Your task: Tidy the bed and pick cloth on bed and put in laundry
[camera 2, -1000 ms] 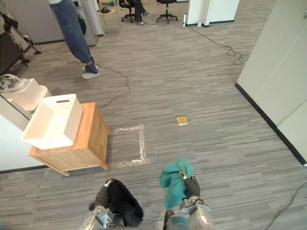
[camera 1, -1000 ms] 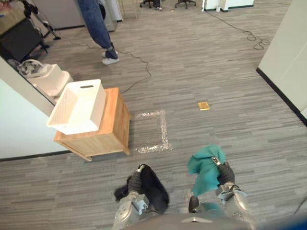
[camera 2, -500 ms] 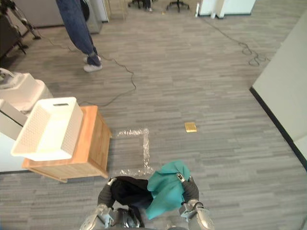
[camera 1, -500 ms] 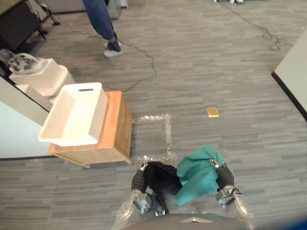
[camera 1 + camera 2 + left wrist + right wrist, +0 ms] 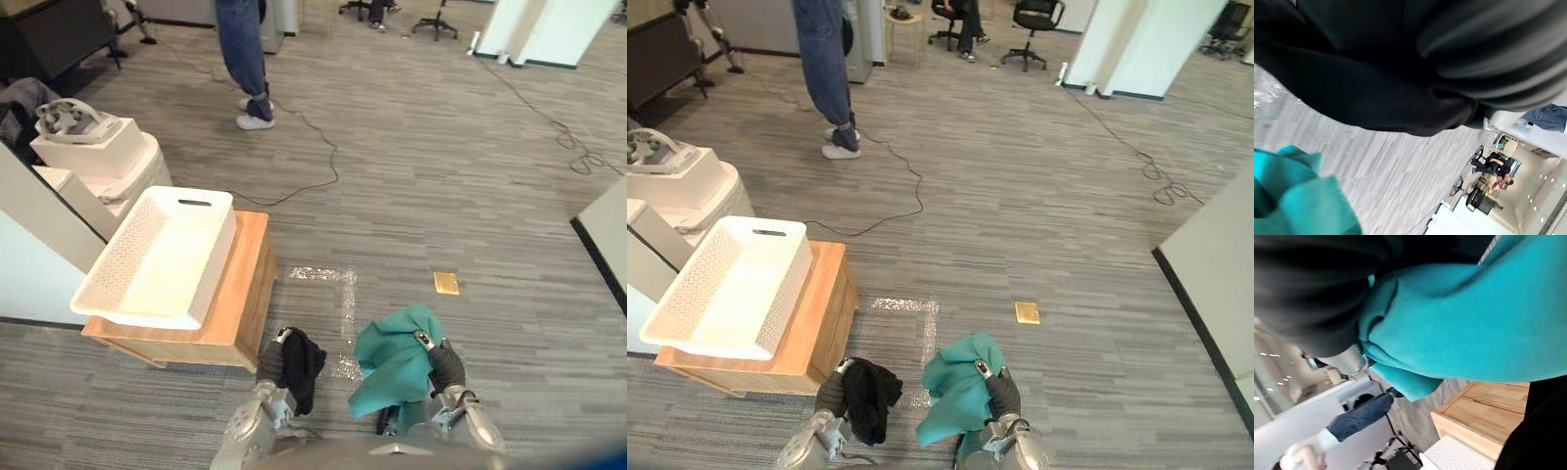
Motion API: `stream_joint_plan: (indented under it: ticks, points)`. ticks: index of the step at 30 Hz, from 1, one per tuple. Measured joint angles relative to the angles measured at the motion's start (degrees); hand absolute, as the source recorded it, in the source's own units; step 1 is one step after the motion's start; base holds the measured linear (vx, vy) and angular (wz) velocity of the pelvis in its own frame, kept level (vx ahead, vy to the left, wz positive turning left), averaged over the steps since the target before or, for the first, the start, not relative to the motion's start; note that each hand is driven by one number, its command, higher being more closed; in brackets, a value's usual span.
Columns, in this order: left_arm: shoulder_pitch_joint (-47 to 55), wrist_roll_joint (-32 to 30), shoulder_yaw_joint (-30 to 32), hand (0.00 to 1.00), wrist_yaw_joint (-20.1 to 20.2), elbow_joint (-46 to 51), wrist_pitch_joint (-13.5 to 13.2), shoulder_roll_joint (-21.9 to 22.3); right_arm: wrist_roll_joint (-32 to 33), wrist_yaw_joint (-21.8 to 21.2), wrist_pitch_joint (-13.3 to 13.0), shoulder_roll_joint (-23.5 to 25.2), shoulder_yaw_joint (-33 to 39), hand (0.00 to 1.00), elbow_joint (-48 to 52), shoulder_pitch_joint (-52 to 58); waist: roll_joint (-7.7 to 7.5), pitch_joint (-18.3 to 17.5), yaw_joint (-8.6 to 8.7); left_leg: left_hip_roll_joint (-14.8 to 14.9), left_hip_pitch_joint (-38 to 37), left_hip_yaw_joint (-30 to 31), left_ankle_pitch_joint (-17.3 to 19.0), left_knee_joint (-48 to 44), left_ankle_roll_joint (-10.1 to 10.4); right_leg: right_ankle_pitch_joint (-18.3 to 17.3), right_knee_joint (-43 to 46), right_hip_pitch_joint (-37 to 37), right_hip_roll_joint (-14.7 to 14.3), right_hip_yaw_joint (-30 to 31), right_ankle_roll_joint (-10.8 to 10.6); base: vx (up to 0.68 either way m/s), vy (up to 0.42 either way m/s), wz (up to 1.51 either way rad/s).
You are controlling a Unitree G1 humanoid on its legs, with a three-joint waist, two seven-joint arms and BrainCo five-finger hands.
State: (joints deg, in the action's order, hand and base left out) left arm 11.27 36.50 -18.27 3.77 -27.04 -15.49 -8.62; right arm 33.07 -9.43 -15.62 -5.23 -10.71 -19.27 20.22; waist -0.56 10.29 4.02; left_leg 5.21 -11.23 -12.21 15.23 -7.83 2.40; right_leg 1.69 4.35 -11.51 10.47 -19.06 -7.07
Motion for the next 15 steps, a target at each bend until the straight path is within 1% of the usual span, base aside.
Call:
stream_joint_plan:
  ticks: [1, 2, 3, 4, 5, 6, 7, 8, 9, 10, 11, 12, 13, 14, 15]
  points:
    - [0.2, 0.0, -0.1, 1.0, 0.0, 0.0, -0.1, -0.2, 0.0, 0.0, 0.0, 0.1, -0.1, 1.0, 0.0, 0.0, -0.7, 0.3, -0.15, -0.1, -0.8, 0.5, 0.7, -0.1, 1.1, 0.5, -1.3, 0.1, 0.5, 1.7, -0.3, 0.37, -0.347, 0.71]
    - [1.4, 0.0, -0.4, 1.0, -0.1, 0.6, -0.5, -1.5, 0.0, -0.1, -0.3, 0.6, -0.6, 1.0, 0.2, 0.6, -3.32, 0.0, -0.3, -0.5, -2.3, 1.9, 2.6, -0.4, 3.0, -0.6, -1.4, 0.7, 1.9, 5.3, -1.1, 0.37, -0.428, 0.66]
    - [1.6, 0.0, -1.1, 1.0, -0.4, 0.4, -0.5, -2.0, 0.0, -0.1, -0.4, 0.8, -0.6, 1.0, 0.3, 1.2, -2.55, 0.8, -0.24, 1.2, -3.9, 2.5, 3.8, -0.9, 4.1, 4.0, 1.7, 1.0, 0.6, 6.0, -0.7, 0.36, -0.441, 0.76]
    - [1.9, 0.0, -1.6, 1.0, -0.4, 0.6, -0.5, -1.6, 0.1, -0.1, -0.6, 0.3, -0.5, 1.0, 0.4, 1.3, -1.14, 0.8, -0.18, 3.4, -3.9, 2.6, 4.2, -1.2, 4.7, 3.7, 3.3, 1.1, -1.3, 6.3, -0.1, 0.44, -0.503, 0.79]
    - [2.3, 0.0, -2.4, 1.0, -0.3, 0.9, -1.2, -0.8, 0.6, -0.1, -1.1, -0.7, -0.5, 1.0, 0.4, 0.5, 1.14, 0.6, -0.23, 6.0, -4.0, 2.4, 4.0, -1.1, 4.7, 2.4, 4.9, 1.4, -3.8, 6.6, 2.1, 0.38, -0.393, 0.7]
    - [2.5, 0.0, -2.4, 1.0, -0.3, 1.0, -1.8, -0.4, 0.6, -0.1, -1.2, -0.9, -0.4, 1.0, 0.4, 0.1, 1.9, 0.7, -0.33, 6.9, -4.2, 1.9, 3.3, -0.8, 4.6, 1.6, 5.6, 1.6, -4.5, 6.3, 3.3, 0.38, -0.355, 0.58]
    - [3.0, 0.0, -2.2, 1.0, -0.5, 1.0, -2.7, 0.1, 0.6, -0.1, -1.2, -1.0, -0.5, 1.0, 0.4, -0.8, 3.2, 0.4, -0.51, 8.2, -4.8, 1.7, 0.9, -0.6, 5.1, 0.0, 6.7, 2.1, -5.4, 5.1, 4.8, 0.28, -0.265, 0.31]
    - [3.5, 0.1, -1.4, 1.0, -0.9, 1.0, -3.0, 0.4, 0.6, -0.3, -1.2, -1.5, -0.8, 1.0, 0.3, -2.0, 3.22, 0.4, -0.59, 9.0, -4.4, 1.9, -0.2, -2.1, 5.2, -1.0, 7.1, 2.6, -5.8, 4.4, 5.4, 0.27, -0.282, 0.26]
    - [4.5, 0.8, -0.4, 1.0, -1.8, 1.0, -3.1, 0.6, 0.6, -0.9, -1.2, -1.5, -1.1, 1.0, 0.4, -3.3, 3.1, 0.6, -1.19, 10.0, -2.7, 2.3, -1.1, -7.1, 4.4, -2.1, 7.0, 4.0, -6.2, 3.8, 5.7, 0.19, -0.246, 0.24]
    - [4.6, 1.2, 0.9, 1.0, -2.2, 1.1, -3.2, 1.1, 0.5, -1.8, -1.2, -1.7, -1.2, 1.0, 0.5, -4.2, 3.12, 0.7, -1.72, 11.2, 0.7, 3.4, -1.9, -14.9, 3.2, -2.7, 6.3, 5.7, -6.5, 2.8, 6.0, 0.2, -0.263, 0.32]
    - [4.7, 1.2, 1.5, 1.0, -2.6, 1.4, -3.2, 1.3, 0.5, -2.2, -1.2, -2.0, -1.2, 1.0, 0.6, -4.8, 3.36, 0.9, -1.65, 12.3, 3.1, 3.5, -2.8, -20.0, 2.8, -3.0, 5.3, 7.3, -6.8, 1.8, 6.2, 0.19, -0.204, 0.53]
    - [5.1, 1.2, 2.1, 1.0, -3.1, 2.9, -3.2, 1.6, 0.4, -2.9, -1.0, -2.7, -1.1, 1.0, 1.7, -4.5, 4.35, 1.5, -1.61, 15.2, 6.8, 2.9, -5.1, -28.8, 2.4, -3.1, 2.6, 10.9, -7.9, -0.1, 6.4, 0.17, -0.132, 0.6]
    - [6.0, 1.3, 3.0, 1.0, -3.2, 4.5, -3.1, 1.7, 0.1, -3.5, -0.7, -3.4, -1.2, 1.0, 2.0, -4.4, 4.56, 1.8, -1.78, 17.0, 8.8, 1.6, -6.2, -33.0, 2.0, -3.2, 1.0, 12.9, -8.4, -1.3, 6.5, 0.19, -0.083, 0.66]
    - [6.5, 1.6, 3.6, 1.0, -3.2, 5.8, -3.1, 1.8, -0.3, -3.9, -0.4, -4.3, -1.1, 1.0, 2.2, -4.6, 4.91, 1.5, -1.86, 17.8, 10.5, -0.1, -6.3, -34.6, 1.9, -3.3, -0.2, 14.3, -8.3, -2.7, 6.6, 0.2, -0.039, 0.7]
    - [6.4, 2.3, 4.5, 1.0, -3.1, 7.1, -3.0, 1.8, -0.7, -4.1, -0.1, -5.2, -0.8, 1.0, 2.5, -5.0, 5.36, 1.2, -1.87, 17.6, 12.4, -3.3, -5.7, -34.3, 1.1, -3.3, -1.3, 15.3, -7.6, -4.6, 6.7, 0.2, -0.011, 0.71]
